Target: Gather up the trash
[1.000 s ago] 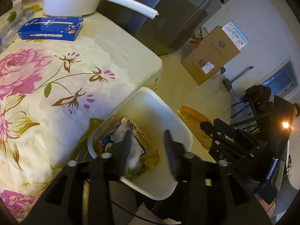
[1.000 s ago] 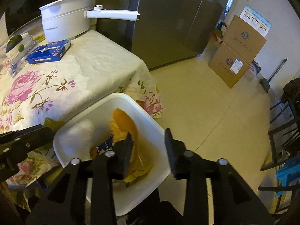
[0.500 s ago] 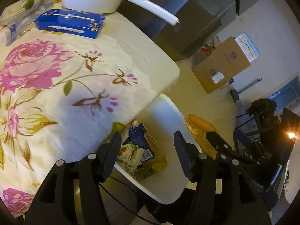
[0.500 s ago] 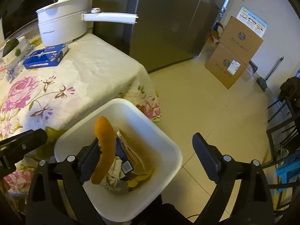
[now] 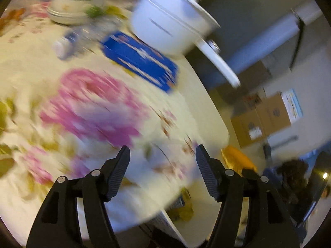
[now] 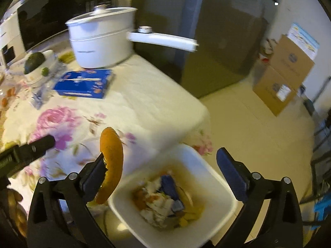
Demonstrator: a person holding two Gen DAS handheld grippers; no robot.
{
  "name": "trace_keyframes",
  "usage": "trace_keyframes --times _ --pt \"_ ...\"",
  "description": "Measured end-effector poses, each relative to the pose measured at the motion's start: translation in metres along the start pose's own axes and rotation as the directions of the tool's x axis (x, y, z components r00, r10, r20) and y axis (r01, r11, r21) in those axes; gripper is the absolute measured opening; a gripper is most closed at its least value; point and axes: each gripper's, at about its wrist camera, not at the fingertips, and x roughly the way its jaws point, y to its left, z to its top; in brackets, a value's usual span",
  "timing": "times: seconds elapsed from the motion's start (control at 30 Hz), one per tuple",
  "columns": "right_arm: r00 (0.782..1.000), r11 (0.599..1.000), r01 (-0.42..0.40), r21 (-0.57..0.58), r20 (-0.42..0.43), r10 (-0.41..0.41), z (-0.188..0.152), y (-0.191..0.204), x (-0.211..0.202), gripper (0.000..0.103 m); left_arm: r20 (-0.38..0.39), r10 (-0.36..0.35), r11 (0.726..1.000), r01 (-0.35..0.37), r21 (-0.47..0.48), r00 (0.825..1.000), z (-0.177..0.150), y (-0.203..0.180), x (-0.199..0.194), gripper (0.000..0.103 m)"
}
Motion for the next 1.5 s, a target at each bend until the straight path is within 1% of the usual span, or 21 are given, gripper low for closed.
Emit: trace_keyframes --times 0.07,0.13,0.2,0.23,0.3,0.43,0.53,0.6,0.67,0.8,0.9,0.93,0.97,1.0,1.03,1.1,1.17,1.23,1.27,1.37,1.5 --pt "0.999 0.999 -0.032 -0.013 -0.011 0.032 0.006 0.014 0.008 0.096 0.047 0.049 0.998 -0.047 -0.038 0.998 0.021 0.018 -0.008 0.065" --pt "0.999 0.999 -0.045 -0.029 -0.008 0.045 0.007 0.024 0.014 0.096 0.076 0.102 0.994 -0.099 -0.042 0.992 0.038 0.029 -0.012 0.065" --pt "0.999 0.998 -0.043 -0.04 -0.024 0.042 0.006 0.031 0.023 0.096 0.103 0.197 0.98 -0.196 -0.014 0.975 0.06 0.038 -0.012 0.065" --pt "0.998 0.998 -0.047 -0.041 -0.035 0.045 0.007 0.032 0.025 0.096 0.105 0.249 0.968 -0.252 0.014 0.963 0.073 0.04 -0.01 0.065" --pt "0.997 0.997 -0.07 -0.035 -0.048 0.068 0.01 0.037 0.03 0.096 0.093 0.315 0.944 -0.322 0.073 0.945 0.092 0.043 -0.001 0.066" --pt "0.998 0.996 -0.059 -0.062 -0.029 0.057 0.016 0.045 0.032 0.096 0.042 0.402 0.894 -0.401 0.2 0.915 0.125 0.037 0.027 0.066" --pt "0.998 0.996 -0.063 -0.068 -0.032 0.061 0.019 0.046 0.034 0.096 -0.004 0.489 0.836 -0.467 0.288 0.872 0.146 0.036 0.056 0.066" --pt "0.997 0.995 -0.07 -0.069 -0.045 0.067 0.021 0.045 0.036 0.096 -0.023 0.556 0.79 -0.52 0.325 0.831 0.154 0.038 0.073 0.07" --pt "0.996 0.995 -0.074 -0.064 -0.048 0.071 0.022 0.044 0.037 0.096 -0.033 0.592 0.762 -0.545 0.349 0.806 0.164 0.042 0.087 0.074" --pt "0.995 0.995 -0.089 -0.049 -0.054 0.086 0.025 0.042 0.037 0.096 -0.066 0.613 0.751 -0.555 0.357 0.787 0.176 0.052 0.099 0.074" --pt "0.994 0.994 -0.096 -0.047 -0.061 0.093 0.025 0.042 0.038 0.096 -0.057 0.634 0.727 -0.569 0.384 0.771 0.18 0.057 0.106 0.074" --pt "0.992 0.993 -0.108 -0.045 -0.068 0.105 0.026 0.042 0.039 0.096 -0.051 0.635 0.724 -0.57 0.388 0.771 0.181 0.059 0.107 0.072" --pt "0.99 0.991 -0.126 -0.036 -0.076 0.123 0.026 0.042 0.039 0.096 -0.038 0.641 0.716 -0.579 0.391 0.767 0.183 0.062 0.108 0.06" --pt "0.987 0.99 -0.139 -0.028 -0.082 0.136 0.026 0.041 0.04 0.096 -0.035 0.643 0.712 -0.58 0.395 0.765 0.182 0.065 0.108 0.056" --pt "0.984 0.987 -0.157 -0.013 -0.089 0.156 0.026 0.039 0.04 0.096 -0.031 0.636 0.716 -0.575 0.397 0.771 0.182 0.066 0.11 0.055" --pt "0.979 0.983 -0.183 0.003 -0.092 0.183 0.026 0.035 0.038 0.096 -0.007 0.6 0.732 -0.546 0.406 0.8 0.171 0.062 0.103 0.054" --pt "0.977 0.981 -0.195 0.012 -0.089 0.196 0.025 0.029 0.034 0.096 0.008 0.58 0.74 -0.53 0.413 0.815 0.159 0.061 0.097 0.054" --pt "0.98 0.983 -0.184 0.015 -0.079 0.185 0.024 0.024 0.03 0.096 0.014 0.541 0.769 -0.501 0.396 0.841 0.145 0.06 0.087 0.054" --pt "0.981 0.983 -0.181 0.013 -0.073 0.181 0.023 0.021 0.027 0.096 0.014 0.504 0.798 -0.472 0.376 0.864 0.132 0.061 0.077 0.054" --pt "0.984 0.985 -0.17 0.001 -0.059 0.17 0.015 0.011 0.018 0.096 0.007 0.43 0.848 -0.407 0.341 0.903 0.099 0.061 0.058 0.054" --pt "0.989 0.99 -0.138 0.024 -0.048 0.139 0.0 -0.012 0.01 0.096 -0.008 0.357 0.897 -0.34 0.281 0.934 0.061 0.064 0.037 0.054"
